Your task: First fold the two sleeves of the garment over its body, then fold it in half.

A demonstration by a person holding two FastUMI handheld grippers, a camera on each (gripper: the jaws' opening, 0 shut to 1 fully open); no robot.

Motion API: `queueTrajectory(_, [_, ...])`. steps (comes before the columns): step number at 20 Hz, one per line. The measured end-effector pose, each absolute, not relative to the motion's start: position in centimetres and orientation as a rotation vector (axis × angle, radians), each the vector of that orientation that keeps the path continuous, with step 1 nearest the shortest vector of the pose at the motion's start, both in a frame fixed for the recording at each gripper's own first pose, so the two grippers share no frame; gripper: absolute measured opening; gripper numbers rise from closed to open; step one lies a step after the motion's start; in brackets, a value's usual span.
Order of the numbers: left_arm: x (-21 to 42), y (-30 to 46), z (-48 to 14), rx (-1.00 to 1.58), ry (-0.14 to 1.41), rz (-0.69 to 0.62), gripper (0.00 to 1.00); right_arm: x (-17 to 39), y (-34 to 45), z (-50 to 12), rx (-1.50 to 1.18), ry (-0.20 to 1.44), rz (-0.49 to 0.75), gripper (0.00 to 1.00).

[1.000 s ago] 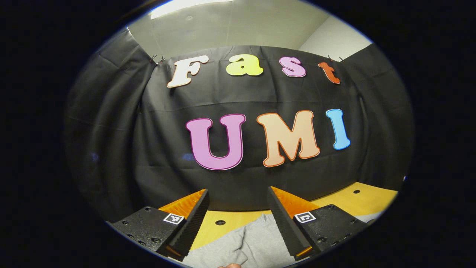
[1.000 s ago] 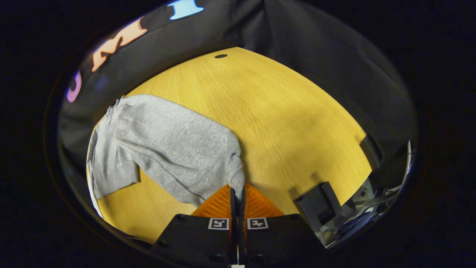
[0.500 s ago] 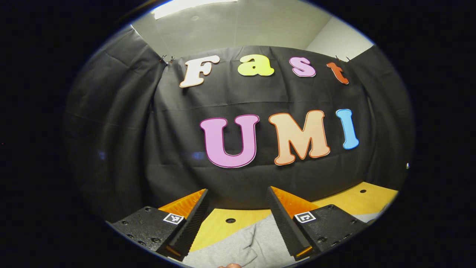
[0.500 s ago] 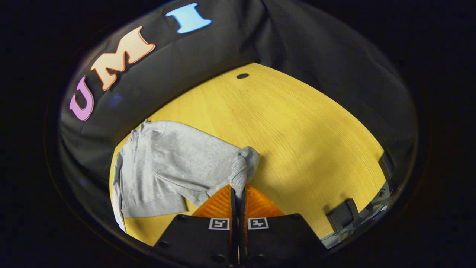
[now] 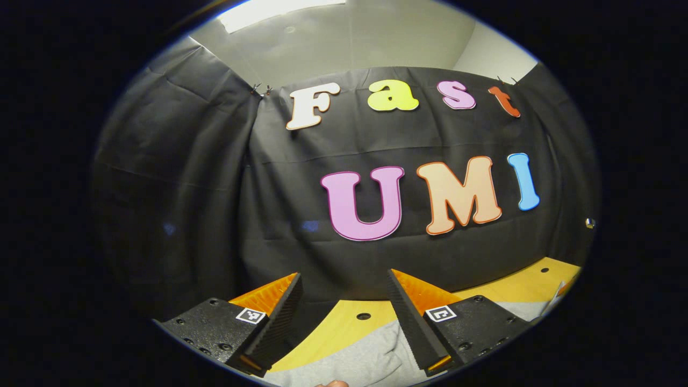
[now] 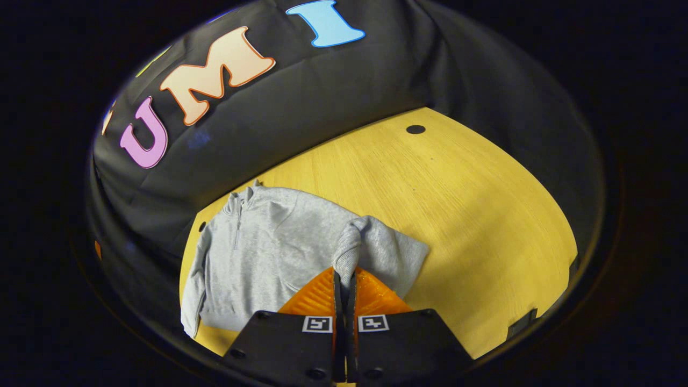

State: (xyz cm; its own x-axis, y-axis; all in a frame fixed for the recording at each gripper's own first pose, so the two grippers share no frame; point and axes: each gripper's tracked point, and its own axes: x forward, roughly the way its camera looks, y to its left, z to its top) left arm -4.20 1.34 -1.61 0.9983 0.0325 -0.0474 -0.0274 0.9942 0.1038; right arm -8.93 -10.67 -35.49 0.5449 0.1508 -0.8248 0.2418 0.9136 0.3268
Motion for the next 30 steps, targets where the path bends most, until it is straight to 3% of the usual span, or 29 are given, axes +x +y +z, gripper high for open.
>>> queueTrajectory(15, [-8.4,10.3,-0.6,0.111,0.074,0.204,0.92,0.7,2.3,-31.2,0.359,0.909,0.174,0.03])
queueTrajectory(30, [-13.1,17.9,-1.3,0.101,0.12,0.357,0.92,4.3,17.7,-31.5,0.32,0.913,0.369,0.03])
